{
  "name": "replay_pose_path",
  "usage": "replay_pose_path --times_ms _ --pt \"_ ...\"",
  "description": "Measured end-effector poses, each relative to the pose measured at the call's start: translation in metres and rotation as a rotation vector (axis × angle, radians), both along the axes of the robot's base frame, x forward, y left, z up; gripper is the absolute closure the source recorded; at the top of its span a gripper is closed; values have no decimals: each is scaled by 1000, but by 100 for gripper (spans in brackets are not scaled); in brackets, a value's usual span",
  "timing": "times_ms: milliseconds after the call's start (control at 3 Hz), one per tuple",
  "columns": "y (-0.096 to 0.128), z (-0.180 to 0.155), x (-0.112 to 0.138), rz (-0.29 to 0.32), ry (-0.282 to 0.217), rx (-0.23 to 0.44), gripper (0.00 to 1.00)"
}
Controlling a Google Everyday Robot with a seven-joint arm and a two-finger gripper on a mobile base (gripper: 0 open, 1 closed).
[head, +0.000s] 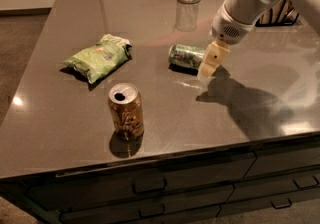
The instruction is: Move green can near orange can
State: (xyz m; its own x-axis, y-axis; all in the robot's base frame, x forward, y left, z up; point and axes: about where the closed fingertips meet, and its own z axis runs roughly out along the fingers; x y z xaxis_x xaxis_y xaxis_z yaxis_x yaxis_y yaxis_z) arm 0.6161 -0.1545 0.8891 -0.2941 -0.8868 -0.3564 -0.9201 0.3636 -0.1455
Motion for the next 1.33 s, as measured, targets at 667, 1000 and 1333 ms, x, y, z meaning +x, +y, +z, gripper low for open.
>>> replay_pose_path --times_ms 667,1000,1333 --pt "18 -29 28 -23 13 7 18" --pt "20 -30 32 -26 12 -11 41" --pt "20 -25 26 -17 6 -29 64"
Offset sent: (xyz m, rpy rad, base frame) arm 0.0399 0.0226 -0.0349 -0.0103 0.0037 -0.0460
